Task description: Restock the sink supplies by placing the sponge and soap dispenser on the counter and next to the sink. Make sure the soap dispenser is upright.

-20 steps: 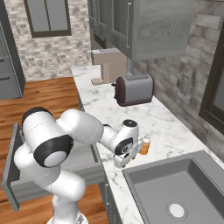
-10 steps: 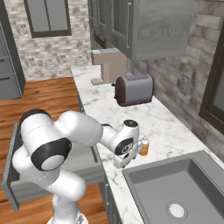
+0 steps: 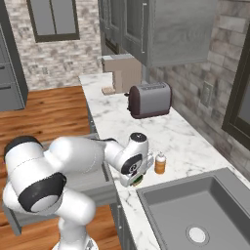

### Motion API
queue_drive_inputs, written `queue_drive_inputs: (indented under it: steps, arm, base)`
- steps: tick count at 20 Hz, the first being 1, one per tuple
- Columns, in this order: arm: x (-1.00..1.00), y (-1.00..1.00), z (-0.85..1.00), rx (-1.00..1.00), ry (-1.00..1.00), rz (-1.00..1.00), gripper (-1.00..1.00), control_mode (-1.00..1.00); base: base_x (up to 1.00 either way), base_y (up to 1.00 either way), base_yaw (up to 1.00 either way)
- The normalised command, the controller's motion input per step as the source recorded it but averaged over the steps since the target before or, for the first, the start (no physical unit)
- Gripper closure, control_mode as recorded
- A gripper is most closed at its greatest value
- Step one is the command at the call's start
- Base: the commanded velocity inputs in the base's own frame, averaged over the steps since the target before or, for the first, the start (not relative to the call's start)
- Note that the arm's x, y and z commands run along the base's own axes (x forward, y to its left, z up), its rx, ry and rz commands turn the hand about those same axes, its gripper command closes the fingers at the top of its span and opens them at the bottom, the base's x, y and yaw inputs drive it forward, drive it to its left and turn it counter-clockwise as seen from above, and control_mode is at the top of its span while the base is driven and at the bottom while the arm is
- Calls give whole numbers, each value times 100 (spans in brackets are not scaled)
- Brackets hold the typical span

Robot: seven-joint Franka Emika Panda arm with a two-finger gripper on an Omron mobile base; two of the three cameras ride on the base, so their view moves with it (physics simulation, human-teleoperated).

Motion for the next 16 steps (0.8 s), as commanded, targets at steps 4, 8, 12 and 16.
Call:
queue_drive_inputs:
  steps: [4,8,12,16]
  arm:
    - [0,13,50,-2,-9,-1,-100,-100]
    - [0,0,53,0,-8,-1,-100,-100]
    - [-7,24,76,-1,-9,-5,-100,-100]
    - [-26,63,88,-5,-12,-6,-100,-100]
  base:
    - [0,0,0]
    - [0,0,0]
    - [0,0,0]
    - [0,0,0]
